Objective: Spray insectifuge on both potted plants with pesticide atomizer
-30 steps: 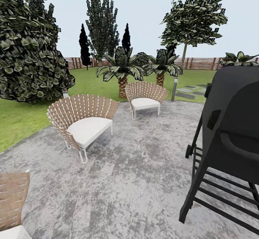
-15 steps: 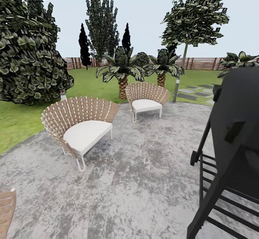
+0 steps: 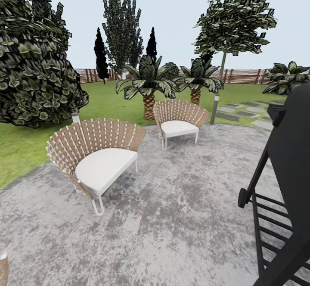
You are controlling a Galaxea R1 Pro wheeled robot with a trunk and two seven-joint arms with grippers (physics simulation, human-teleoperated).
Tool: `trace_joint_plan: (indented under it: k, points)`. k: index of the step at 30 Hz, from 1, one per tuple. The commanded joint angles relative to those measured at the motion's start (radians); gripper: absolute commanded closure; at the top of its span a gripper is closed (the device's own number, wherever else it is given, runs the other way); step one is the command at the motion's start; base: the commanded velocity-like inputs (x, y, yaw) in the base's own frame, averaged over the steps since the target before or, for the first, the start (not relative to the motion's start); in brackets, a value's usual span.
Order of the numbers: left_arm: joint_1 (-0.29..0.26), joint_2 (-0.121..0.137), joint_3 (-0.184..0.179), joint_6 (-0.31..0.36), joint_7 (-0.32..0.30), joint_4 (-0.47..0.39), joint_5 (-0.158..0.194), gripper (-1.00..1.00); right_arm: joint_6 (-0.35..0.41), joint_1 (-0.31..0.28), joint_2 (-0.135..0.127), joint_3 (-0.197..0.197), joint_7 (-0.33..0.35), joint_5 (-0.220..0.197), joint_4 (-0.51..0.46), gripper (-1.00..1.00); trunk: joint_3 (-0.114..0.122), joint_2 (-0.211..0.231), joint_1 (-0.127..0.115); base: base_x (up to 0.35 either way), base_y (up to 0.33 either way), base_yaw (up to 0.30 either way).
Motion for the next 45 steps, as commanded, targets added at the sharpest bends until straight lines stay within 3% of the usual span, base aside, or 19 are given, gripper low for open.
trace_joint_plan:
  k: [1, 23, 45]
  points:
    - [-0.001, 0.0, 0.001, -0.003, 0.0, 0.001, 0.0, -1.0, -0.003, -0.001, 0.0, -0.002, -0.002, 0.0, 0.001, -1.0, -0.001, 0.0, 0.001, 0.316, 0.144, 0.0]
    - [-0.001, 0.001, 0.001, -0.003, 0.0, 0.001, 0.0, -1.0, -0.004, -0.001, 0.0, -0.002, -0.005, 0.0, 0.001, -1.0, -0.001, 0.0, 0.001, 0.334, 0.038, -0.003]
    - [-0.001, 0.002, 0.001, -0.01, 0.0, 0.001, 0.003, -1.0, -0.003, -0.001, 0.0, -0.002, -0.005, 0.0, 0.001, -1.0, -0.001, 0.0, 0.001, 0.338, 0.037, -0.245]
